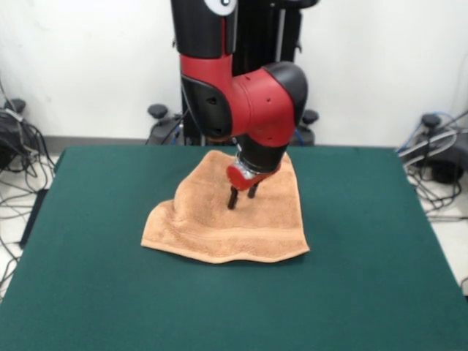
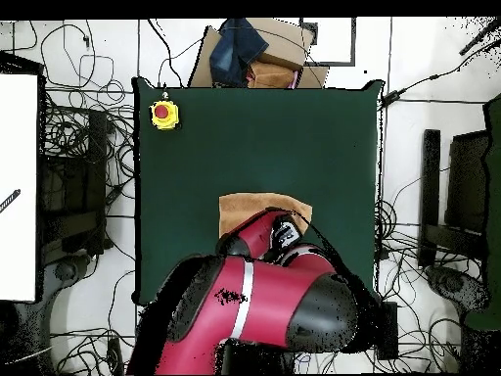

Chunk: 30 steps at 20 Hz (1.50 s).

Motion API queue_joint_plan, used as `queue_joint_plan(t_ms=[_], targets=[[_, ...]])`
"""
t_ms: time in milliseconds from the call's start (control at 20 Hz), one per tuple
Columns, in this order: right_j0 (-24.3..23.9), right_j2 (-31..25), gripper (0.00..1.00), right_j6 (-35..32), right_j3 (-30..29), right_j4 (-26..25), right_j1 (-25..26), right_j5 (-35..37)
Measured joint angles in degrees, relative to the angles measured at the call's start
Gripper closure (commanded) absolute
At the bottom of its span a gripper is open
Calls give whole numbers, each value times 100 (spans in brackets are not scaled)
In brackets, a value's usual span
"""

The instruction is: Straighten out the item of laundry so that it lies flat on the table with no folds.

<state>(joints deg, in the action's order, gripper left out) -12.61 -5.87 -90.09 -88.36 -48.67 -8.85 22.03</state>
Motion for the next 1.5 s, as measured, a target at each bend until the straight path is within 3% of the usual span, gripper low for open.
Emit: queue_joint_plan(t_ms=[250,900,1500], targets=[[115,6,0,0,-47,-66,-93,0],[102,-21,0,0,-1007,27,-1588,206],[158,-173,0,0,-728,26,-1536,216]])
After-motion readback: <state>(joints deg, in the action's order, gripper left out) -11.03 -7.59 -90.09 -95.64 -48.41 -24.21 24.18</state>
